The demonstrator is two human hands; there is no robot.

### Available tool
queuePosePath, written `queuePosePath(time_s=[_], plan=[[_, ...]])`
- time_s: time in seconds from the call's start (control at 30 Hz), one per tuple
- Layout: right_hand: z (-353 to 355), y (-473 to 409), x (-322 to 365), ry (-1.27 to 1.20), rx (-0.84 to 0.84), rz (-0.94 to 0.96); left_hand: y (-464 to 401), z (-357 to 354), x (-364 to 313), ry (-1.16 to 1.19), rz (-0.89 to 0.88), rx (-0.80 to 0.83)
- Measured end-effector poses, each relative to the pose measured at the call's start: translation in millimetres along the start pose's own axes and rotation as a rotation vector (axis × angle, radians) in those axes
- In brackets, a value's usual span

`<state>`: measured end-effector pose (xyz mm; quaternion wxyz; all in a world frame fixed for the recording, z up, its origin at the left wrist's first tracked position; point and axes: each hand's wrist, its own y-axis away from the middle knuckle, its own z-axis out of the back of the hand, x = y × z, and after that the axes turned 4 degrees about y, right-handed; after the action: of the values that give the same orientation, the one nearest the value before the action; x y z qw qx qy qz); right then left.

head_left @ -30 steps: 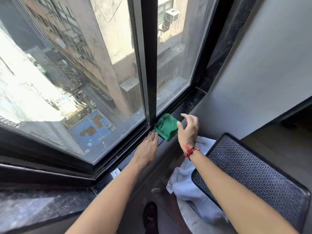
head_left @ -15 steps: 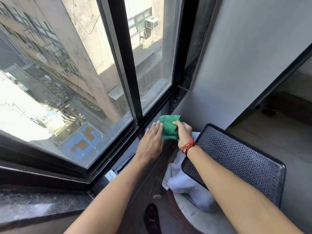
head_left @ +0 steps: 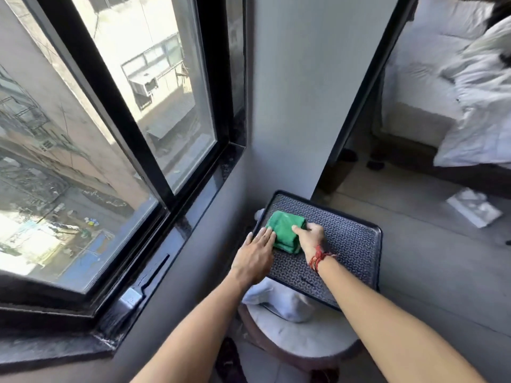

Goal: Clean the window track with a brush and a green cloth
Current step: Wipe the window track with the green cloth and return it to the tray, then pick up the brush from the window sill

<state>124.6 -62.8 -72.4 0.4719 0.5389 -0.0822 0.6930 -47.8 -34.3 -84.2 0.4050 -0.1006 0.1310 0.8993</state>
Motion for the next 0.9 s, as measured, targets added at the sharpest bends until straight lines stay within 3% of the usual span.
queuePosePath(time_s=[0.1,0.17,0.33,0.47,0.6,0.73,0.8,0.9], plan=[[20,-2,-6,0.401,-0.051,0.068,-1,-3,-5,-0.026,-0.023,-0.007],[24,0,-3,0.417,-0.085,0.095,-3,-1,-4,-0.002,-0.022,-0.022],[4,12,20,0.407,-0.131,0.386,4,11,3,0.080,0.026,-0.089],[-50,42,47,0.394,0.089,0.491,36,21,29,0.078,0.185,-0.163],[-125,89,57,0.359,0.396,0.443,98,31,68,0.117,0.477,-0.238],[-188,140,49,0.380,0.651,0.367,163,26,97,0.126,0.732,-0.209],[-213,165,42,0.423,0.710,0.370,190,18,107,0.115,0.830,-0.160],[-240,190,31,0.576,0.637,0.449,218,6,116,0.083,0.926,-0.095]])
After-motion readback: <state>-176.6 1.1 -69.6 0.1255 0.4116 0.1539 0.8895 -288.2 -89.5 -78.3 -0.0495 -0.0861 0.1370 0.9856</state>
